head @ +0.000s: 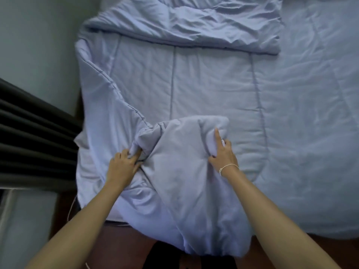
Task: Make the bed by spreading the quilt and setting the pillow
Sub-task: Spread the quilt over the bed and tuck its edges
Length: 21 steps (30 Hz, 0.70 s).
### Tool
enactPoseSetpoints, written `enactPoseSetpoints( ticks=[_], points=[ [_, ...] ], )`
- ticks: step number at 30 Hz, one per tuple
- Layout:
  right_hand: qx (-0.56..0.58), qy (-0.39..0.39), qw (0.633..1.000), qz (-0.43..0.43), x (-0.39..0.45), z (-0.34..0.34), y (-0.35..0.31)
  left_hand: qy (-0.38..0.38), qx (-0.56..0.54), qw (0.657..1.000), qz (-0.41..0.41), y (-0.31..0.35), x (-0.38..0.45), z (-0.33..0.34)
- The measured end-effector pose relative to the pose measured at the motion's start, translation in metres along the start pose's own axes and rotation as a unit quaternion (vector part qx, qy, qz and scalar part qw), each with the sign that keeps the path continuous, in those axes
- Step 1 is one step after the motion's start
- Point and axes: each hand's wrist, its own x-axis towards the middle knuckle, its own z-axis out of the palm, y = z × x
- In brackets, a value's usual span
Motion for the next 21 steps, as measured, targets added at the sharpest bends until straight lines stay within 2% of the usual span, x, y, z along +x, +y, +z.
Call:
enactPoseSetpoints(
  ticks=[2, 4, 7, 9, 10, 13, 14, 16, 21],
  points=[
    [-0.007, -0.025, 0.999, 0.034, -0.005, 0.015, -0.017, 0.028, -0.003, 0.999, 0.024, -0.013, 0.003, -0.008],
    [-0.004, -0.044, 0.996, 0.071, -0.009, 0.026, -0.03, 0.093, -0.034, 0.994, 0.044, -0.021, 0.02, -0.02],
    [0.014, 0.013, 0.996, 0.082, -0.023, 0.037, -0.057, 0.16, -0.056, 0.983, 0.071, -0.032, 0.066, -0.033],
    [0.045, 0.093, 0.992, 0.075, -0.032, 0.047, -0.067, 0.081, -0.061, 0.99, 0.101, -0.033, 0.092, -0.044],
    [0.058, 0.113, 0.989, 0.073, -0.038, 0.054, -0.071, 0.008, -0.056, 0.99, 0.127, -0.035, 0.101, -0.041],
    [0.061, 0.104, 0.987, 0.11, -0.063, 0.075, -0.086, -0.135, 0.032, 0.962, 0.237, -0.056, 0.106, -0.021],
    [0.076, 0.095, 0.983, 0.136, -0.074, 0.085, -0.095, -0.157, 0.035, 0.955, 0.251, -0.072, 0.094, -0.018],
    [0.099, 0.084, 0.979, 0.159, -0.094, 0.104, -0.116, -0.151, 0.031, 0.954, 0.256, -0.112, 0.066, -0.001],
    [0.078, -0.007, 0.988, 0.134, -0.129, 0.161, -0.191, -0.167, -0.004, 0.956, 0.241, -0.233, -0.007, 0.033]
  ],
)
